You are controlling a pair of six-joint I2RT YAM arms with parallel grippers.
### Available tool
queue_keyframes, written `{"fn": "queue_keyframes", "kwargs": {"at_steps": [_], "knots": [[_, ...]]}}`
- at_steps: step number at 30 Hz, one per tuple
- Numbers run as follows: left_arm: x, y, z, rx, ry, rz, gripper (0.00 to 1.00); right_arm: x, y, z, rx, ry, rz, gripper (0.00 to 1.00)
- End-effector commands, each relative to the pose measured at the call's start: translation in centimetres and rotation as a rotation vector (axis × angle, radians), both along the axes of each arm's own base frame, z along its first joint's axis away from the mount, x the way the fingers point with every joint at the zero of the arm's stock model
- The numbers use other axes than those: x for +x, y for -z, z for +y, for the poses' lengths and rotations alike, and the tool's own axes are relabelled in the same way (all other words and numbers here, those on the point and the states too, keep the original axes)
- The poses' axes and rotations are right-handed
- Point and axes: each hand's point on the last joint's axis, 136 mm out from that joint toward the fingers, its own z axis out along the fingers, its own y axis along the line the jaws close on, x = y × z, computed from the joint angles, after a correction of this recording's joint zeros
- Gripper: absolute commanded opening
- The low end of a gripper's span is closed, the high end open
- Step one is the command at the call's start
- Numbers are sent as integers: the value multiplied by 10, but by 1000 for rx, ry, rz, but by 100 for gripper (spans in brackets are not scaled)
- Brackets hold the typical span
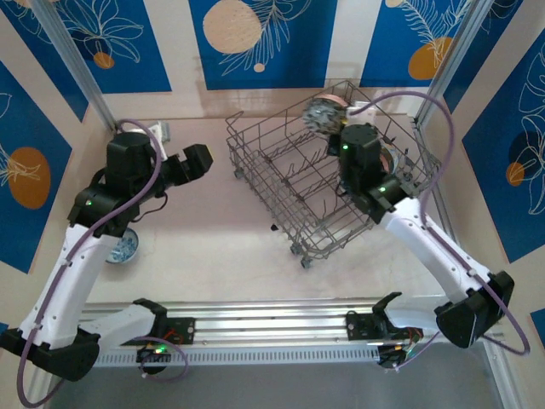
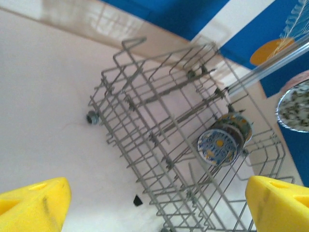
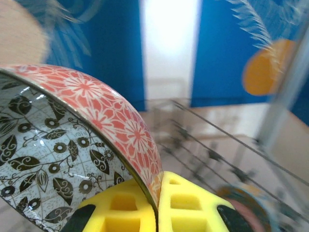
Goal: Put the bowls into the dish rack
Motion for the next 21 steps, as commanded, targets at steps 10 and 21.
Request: {"fn": "queue_keyframes", "kwargs": {"at_steps": [10, 21], "knots": [[-6, 43, -14, 10, 91, 76, 93, -35, 96, -69, -239, 200, 314, 0], [-12, 59, -11, 21, 89, 109, 93, -21, 108, -79, -390, 319, 318, 0]]}}
